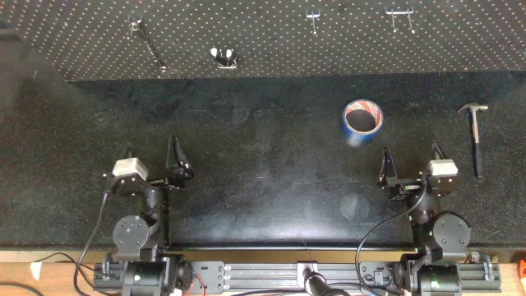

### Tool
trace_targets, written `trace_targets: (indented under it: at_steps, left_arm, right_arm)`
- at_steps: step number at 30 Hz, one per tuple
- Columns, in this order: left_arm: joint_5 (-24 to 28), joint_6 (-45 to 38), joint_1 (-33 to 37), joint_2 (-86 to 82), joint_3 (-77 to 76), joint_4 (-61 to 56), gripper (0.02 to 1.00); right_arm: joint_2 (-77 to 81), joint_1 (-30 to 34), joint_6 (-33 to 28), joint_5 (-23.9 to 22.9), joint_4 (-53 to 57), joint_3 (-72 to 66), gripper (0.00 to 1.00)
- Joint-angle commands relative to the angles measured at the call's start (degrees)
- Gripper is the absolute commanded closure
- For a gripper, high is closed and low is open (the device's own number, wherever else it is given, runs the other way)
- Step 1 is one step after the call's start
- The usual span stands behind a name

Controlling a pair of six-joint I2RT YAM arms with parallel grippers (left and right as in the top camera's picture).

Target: Place Tools Onto Pegboard

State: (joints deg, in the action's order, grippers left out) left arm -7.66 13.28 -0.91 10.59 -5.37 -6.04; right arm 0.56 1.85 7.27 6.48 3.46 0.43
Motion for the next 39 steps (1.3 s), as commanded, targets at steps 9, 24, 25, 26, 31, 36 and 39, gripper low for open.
trace_targets:
  at_steps: [9,24,25,26,31,36,39]
  left_arm:
    - [11.17,-5.46,0.15,-10.43,5.05,10.58,0.02]
    - [11.15,-5.42,0.15,-10.4,5.05,10.54,0.02]
    - [11.15,-5.44,0.15,-10.4,5.05,10.56,0.02]
    - [11.15,-5.42,0.15,-10.4,5.05,10.56,0.02]
    - [11.15,-5.42,0.15,-10.4,5.05,10.54,0.02]
    - [11.15,-5.44,0.15,-10.4,5.05,10.54,0.02]
    - [11.15,-5.42,0.15,-10.4,5.05,10.54,0.02]
  right_arm:
    - [-0.39,-0.33,0.46,-0.07,0.2,-0.2,0.005]
    - [0.11,-1.29,0.46,-2.38,0.42,-0.15,0.005]
    - [1.75,-1.31,2.78,-2.84,0.37,0.17,0.005]
    - [8.98,-1.66,11.76,-2.75,0.44,3.8,0.005]
    - [51.58,-13.99,18.6,-2.25,26.58,44.17,0.005]
    - [75.3,-21.66,17.68,-2.47,36.54,55.1,0.003]
    - [85.24,-24.09,13.75,-4.85,35.89,57.37,0.003]
